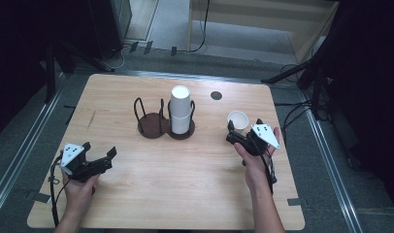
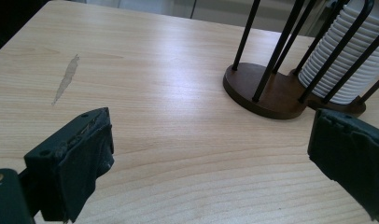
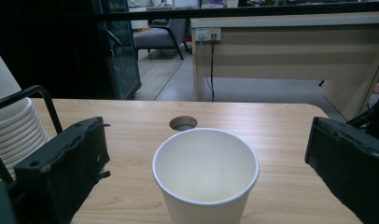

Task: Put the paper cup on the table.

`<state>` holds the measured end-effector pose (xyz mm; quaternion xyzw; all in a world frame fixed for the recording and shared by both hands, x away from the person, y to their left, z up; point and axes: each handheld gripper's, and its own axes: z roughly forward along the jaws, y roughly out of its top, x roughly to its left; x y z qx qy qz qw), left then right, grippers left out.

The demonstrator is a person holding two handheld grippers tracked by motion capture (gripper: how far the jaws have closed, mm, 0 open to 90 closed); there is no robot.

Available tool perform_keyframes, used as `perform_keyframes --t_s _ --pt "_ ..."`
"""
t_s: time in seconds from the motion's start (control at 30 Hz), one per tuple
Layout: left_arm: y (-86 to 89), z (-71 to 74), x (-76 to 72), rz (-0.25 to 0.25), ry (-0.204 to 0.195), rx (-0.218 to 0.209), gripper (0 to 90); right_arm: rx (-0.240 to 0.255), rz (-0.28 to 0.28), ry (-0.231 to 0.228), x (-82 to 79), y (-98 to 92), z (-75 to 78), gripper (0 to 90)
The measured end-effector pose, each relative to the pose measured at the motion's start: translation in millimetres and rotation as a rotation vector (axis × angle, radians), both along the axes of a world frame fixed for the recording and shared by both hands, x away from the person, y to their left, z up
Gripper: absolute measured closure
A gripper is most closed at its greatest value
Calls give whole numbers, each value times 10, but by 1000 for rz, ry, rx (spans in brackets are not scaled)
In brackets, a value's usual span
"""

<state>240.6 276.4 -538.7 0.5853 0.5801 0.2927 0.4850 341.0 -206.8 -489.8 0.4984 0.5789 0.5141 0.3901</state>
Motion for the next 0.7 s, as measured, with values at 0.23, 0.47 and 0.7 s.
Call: perform_keyframes --t_s 0.23,0.47,0.7 --pt "1 0 -3 1 3 -1 6 6 4 -4 -134 -102 -16 0" --pt "-3 0 -4 3 4 1 6 16 -8 1 -284 -257 -71 0" --pt "-2 1 -5 2 5 0 6 11 -20 3 -400 -426 -145 0"
